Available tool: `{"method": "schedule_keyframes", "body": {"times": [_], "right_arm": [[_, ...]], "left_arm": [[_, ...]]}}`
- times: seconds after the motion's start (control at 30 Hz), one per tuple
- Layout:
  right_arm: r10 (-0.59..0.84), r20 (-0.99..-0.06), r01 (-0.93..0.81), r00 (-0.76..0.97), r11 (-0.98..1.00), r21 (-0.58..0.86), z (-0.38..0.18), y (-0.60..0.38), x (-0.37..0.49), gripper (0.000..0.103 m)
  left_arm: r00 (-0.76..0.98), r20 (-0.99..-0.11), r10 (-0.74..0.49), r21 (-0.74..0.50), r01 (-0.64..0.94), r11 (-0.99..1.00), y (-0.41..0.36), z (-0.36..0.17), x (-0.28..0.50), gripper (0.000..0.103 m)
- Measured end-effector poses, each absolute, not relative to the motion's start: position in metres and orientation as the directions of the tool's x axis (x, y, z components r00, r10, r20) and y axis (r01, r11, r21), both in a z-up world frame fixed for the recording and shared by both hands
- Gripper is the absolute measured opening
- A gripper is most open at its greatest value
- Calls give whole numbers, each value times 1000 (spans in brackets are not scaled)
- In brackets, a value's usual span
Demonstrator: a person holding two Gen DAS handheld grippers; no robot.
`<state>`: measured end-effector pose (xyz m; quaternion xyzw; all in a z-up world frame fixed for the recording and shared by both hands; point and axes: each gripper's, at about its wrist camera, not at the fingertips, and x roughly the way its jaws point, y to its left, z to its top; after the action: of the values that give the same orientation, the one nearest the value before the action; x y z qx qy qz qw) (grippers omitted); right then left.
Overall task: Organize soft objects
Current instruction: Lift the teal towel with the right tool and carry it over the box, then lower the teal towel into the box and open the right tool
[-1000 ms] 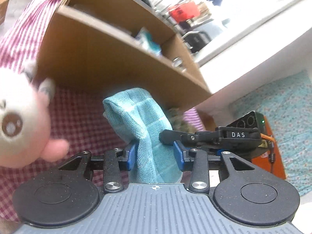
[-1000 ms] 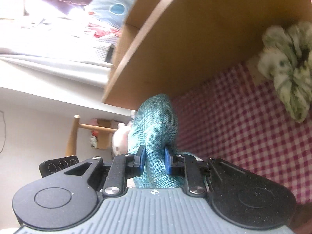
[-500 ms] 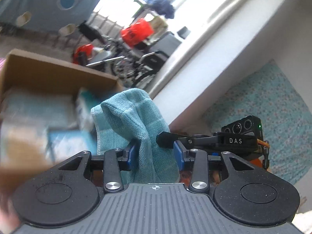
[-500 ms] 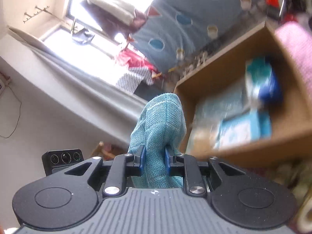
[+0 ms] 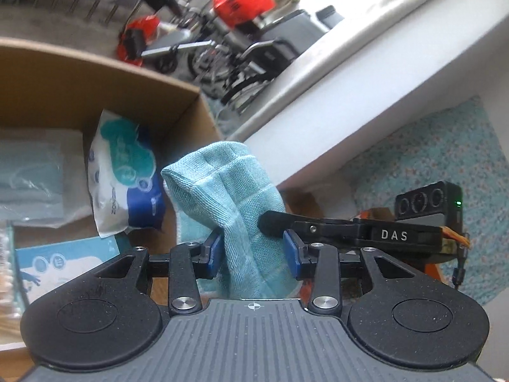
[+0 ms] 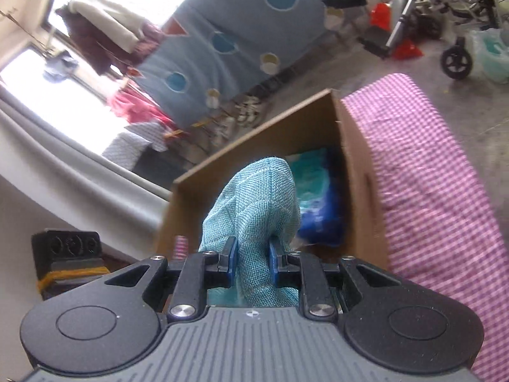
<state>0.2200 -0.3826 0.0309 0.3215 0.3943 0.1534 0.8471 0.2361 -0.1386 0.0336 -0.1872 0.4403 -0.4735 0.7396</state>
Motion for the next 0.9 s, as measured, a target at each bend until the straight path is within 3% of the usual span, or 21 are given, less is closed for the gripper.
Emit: {"method": "schedule_keyframes", "body": {"times": [0.33,0.43,0.5,0.57,0.77,0.9], "right_arm": [[402,-660,9,634,850,526,29,-386,234,25],[393,-663,14,637,854,520,30,-389,233,25],[380,-664,19,644,860,511,31,-390,232,25],[364,-667,25,650,867,498,35,-391,229,25],[335,-655,15,677,884,467,56,-387,216,25],[318,-644,-5,696,899,438,72,-378,210,25]], "left_arm": [[128,-587,-799,-682,454,574,-161,-3,267,43],[150,-641,-753,-636,445,630,-164,-10,269,57],[166,-669,-725,-608,439,661,-164,-13,270,75],[160,-668,-727,-614,434,660,-162,-15,270,85],[189,-683,-705,-583,439,683,-154,-3,264,97],[240,-641,-729,-591,451,669,-135,16,254,101]]}}
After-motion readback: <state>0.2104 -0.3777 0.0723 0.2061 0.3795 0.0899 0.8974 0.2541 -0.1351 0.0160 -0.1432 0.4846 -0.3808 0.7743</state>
